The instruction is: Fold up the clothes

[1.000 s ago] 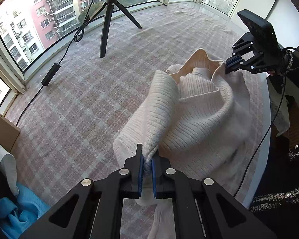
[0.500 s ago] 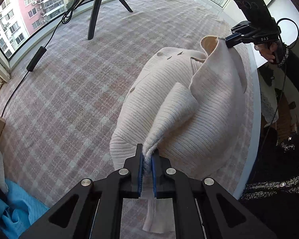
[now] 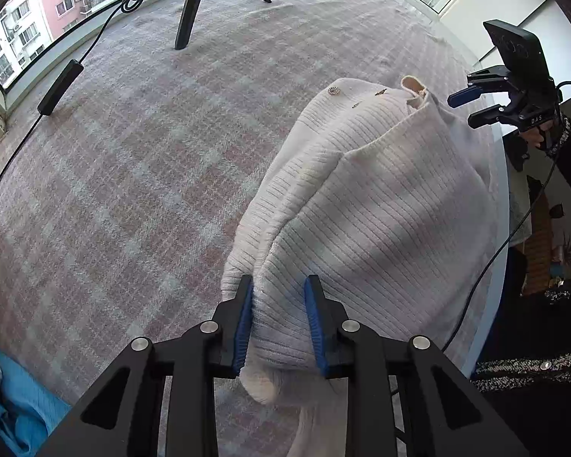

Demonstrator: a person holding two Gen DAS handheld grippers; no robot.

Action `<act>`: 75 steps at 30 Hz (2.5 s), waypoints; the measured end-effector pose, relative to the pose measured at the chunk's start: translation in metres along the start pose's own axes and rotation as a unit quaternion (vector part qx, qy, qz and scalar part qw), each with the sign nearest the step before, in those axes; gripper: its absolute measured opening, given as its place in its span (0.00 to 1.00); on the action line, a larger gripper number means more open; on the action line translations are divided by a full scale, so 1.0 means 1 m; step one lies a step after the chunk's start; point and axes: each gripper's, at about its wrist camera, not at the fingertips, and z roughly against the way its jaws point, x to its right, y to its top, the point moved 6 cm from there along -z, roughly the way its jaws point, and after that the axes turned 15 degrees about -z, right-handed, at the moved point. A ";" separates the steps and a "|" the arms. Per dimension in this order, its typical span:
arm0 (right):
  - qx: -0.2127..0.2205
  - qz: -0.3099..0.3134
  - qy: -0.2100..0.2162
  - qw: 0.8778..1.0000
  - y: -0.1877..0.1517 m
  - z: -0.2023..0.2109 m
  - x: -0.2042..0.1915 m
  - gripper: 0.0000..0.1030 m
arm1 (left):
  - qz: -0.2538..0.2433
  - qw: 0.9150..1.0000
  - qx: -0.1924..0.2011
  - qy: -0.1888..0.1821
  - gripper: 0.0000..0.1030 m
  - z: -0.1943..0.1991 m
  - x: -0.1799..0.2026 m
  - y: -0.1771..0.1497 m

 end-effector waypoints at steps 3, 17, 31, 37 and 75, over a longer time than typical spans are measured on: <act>-0.008 0.008 -0.023 1.000 -0.004 -0.012 -0.001 0.44 | 0.000 1.000 0.000 0.003 0.18 0.002 0.001 0.000; 0.104 0.042 -0.116 0.987 0.003 0.051 -0.020 0.07 | -0.017 0.989 0.055 0.137 0.06 0.093 0.013 0.006; 0.342 0.064 -0.129 0.929 0.068 0.292 -0.158 0.18 | -0.074 0.938 0.163 0.297 0.00 0.312 0.065 0.038; 0.170 0.029 -0.125 0.977 0.033 0.132 -0.115 0.21 | -0.012 0.971 0.102 0.217 0.01 0.213 0.072 -0.030; -0.057 -0.116 -0.158 0.979 -0.098 0.018 -0.008 0.15 | 0.118 0.990 -0.045 -0.057 0.14 0.057 0.078 -0.157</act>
